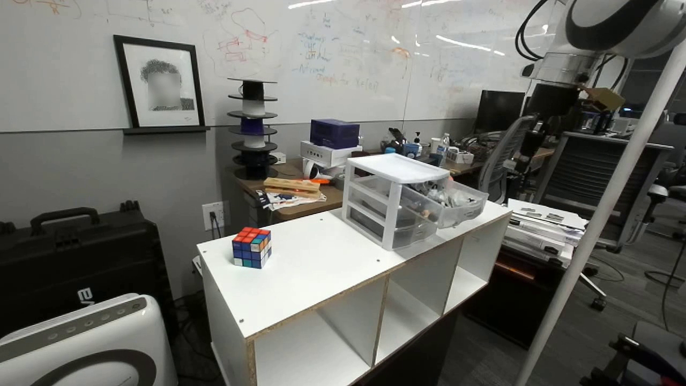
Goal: Put the two objects on the table in to the drawer.
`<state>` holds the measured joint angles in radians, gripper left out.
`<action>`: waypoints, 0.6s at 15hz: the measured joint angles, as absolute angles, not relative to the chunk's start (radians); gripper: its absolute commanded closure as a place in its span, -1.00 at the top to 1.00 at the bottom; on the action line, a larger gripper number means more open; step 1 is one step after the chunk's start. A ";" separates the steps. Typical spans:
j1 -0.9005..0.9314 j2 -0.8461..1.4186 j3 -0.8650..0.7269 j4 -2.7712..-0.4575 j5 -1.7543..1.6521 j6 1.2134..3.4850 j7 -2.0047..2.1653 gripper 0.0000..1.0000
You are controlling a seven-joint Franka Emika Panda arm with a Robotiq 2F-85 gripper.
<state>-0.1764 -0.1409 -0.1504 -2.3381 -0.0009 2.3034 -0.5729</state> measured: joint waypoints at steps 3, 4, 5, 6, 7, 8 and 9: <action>-0.123 -0.223 -0.145 -2.378 0.007 2.283 -0.597 -0.94; -0.099 -0.232 -0.140 -2.379 0.012 2.284 -0.596 -0.94; -0.075 -0.233 -0.133 -2.379 0.019 2.288 -0.595 -0.94; -0.053 -0.228 -0.125 -2.377 0.025 2.294 -0.594 -0.94; -0.031 -0.215 -0.117 -2.375 0.027 2.296 -0.592 -0.94; -0.012 -0.195 -0.108 -2.371 0.027 2.297 -0.592 -0.94; 0.002 -0.168 -0.099 -2.364 0.027 2.298 -0.591 -0.94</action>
<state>0.0021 -0.1679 -0.0986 -2.3642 0.0268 2.2983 -0.5913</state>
